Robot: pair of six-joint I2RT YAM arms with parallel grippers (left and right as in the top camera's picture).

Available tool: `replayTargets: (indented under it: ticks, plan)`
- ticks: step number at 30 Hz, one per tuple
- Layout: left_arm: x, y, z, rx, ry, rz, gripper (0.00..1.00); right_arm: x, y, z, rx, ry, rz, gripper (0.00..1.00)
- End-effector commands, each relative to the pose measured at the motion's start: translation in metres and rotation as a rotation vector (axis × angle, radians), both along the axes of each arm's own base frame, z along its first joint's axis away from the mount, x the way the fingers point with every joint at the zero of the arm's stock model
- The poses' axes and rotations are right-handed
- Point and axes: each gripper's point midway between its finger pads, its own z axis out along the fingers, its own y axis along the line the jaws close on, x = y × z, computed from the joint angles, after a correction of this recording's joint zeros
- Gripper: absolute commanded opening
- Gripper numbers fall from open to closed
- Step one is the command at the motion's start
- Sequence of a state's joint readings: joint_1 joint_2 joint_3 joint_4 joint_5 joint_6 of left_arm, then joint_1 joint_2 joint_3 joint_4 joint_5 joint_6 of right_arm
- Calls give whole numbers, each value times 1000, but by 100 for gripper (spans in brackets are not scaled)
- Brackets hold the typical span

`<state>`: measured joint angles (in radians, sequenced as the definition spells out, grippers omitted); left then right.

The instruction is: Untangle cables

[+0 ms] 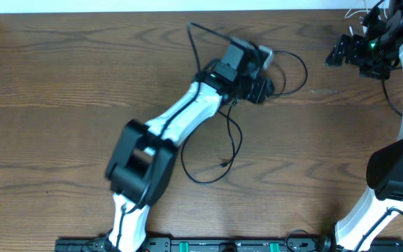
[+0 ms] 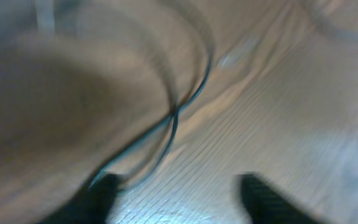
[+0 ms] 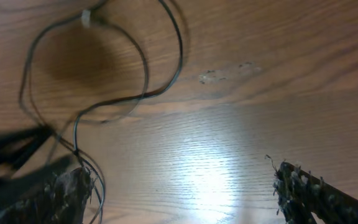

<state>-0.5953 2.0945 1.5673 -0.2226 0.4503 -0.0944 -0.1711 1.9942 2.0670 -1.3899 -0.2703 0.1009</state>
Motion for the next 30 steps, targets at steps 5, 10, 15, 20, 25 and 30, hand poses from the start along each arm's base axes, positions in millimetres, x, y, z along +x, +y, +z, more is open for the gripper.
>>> replayTargets:
  ticks: [5, 10, 15, 20, 25, 30]
  plan:
    - [1, 8, -5, 5, 38, 21, 88, 1, 24, 2, 27, -15, 85, 93]
    - [13, 42, 67, -49, -47, 85, 92, 4, 48, 2, 23, -30, 144, 93]
    - [12, 118, 146, -50, -119, 235, 94, 7, 86, 0, 9, -42, 231, 93]
    - [2, 225, 182, 75, -148, 503, 95, 9, 129, -9, 6, -51, 330, 93]
    - [-10, 311, 188, 151, -114, 715, 95, 7, 174, -32, -16, -13, 383, 90]
    - [-13, 360, 179, 164, -49, 848, 95, 7, 209, -62, -76, 37, 323, 88]
